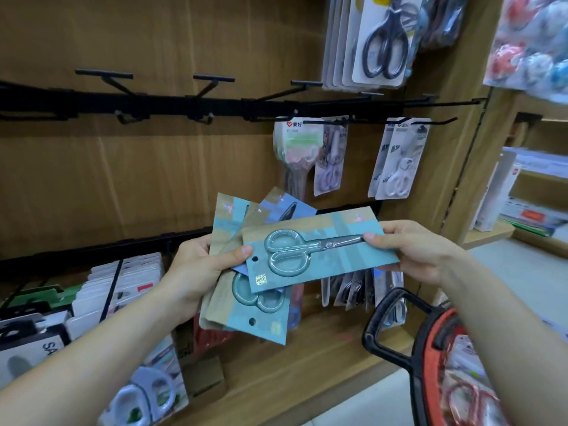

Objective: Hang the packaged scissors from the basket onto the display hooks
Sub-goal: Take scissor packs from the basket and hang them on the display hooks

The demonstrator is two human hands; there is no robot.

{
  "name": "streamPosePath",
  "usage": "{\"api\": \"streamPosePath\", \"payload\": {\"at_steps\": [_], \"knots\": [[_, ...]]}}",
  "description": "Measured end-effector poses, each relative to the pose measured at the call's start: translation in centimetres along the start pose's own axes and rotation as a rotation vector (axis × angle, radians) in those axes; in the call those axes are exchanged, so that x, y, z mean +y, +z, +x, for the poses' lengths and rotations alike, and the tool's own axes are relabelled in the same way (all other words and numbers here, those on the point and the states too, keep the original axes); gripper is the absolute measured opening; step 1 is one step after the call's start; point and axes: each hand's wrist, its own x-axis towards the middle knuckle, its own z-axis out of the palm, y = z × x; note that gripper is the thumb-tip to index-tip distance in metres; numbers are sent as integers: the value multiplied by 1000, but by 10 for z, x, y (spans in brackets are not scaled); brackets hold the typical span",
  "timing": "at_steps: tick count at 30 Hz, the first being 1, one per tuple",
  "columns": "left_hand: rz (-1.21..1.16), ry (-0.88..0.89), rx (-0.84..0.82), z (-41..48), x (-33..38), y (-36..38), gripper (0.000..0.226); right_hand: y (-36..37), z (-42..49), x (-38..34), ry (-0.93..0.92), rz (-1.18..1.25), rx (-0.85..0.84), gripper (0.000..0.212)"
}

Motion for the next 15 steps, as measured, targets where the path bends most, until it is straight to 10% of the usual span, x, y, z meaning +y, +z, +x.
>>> {"api": "streamPosePath", "payload": {"at_steps": [15], "knots": [[-112, 124, 286, 12, 4, 1, 22, 40, 21, 29, -254, 915, 72, 27]]}}
